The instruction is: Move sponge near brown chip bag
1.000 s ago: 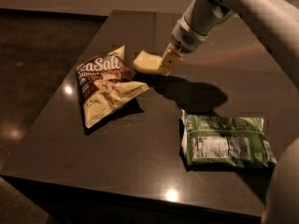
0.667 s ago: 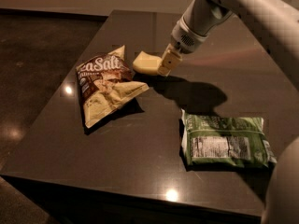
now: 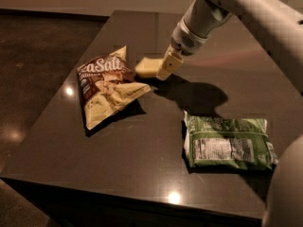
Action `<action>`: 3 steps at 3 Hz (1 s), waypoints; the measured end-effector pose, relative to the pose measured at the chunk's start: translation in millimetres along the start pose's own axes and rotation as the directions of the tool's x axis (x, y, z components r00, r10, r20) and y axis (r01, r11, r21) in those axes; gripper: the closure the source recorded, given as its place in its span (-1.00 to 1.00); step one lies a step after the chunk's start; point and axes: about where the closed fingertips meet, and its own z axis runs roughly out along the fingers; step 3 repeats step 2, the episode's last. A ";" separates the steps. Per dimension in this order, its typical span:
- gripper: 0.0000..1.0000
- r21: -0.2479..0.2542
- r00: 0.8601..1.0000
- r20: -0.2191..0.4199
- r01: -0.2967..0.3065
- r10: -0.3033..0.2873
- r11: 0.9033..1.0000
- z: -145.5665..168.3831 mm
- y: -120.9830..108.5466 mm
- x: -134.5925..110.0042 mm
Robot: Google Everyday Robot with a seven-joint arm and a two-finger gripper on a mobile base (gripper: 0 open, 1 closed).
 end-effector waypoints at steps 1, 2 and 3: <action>-1.00 -0.003 1.000 -0.001 0.001 -0.001 1.000 2.2 0.2 -0.4; -1.00 -0.003 1.000 -0.001 0.001 -0.001 1.000 2.3 0.3 -0.4; -1.00 -0.003 1.000 -0.001 0.001 -0.001 1.000 2.3 0.3 -0.4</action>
Offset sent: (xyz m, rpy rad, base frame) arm 0.0002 0.0014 -0.0016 0.0000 0.0021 0.0019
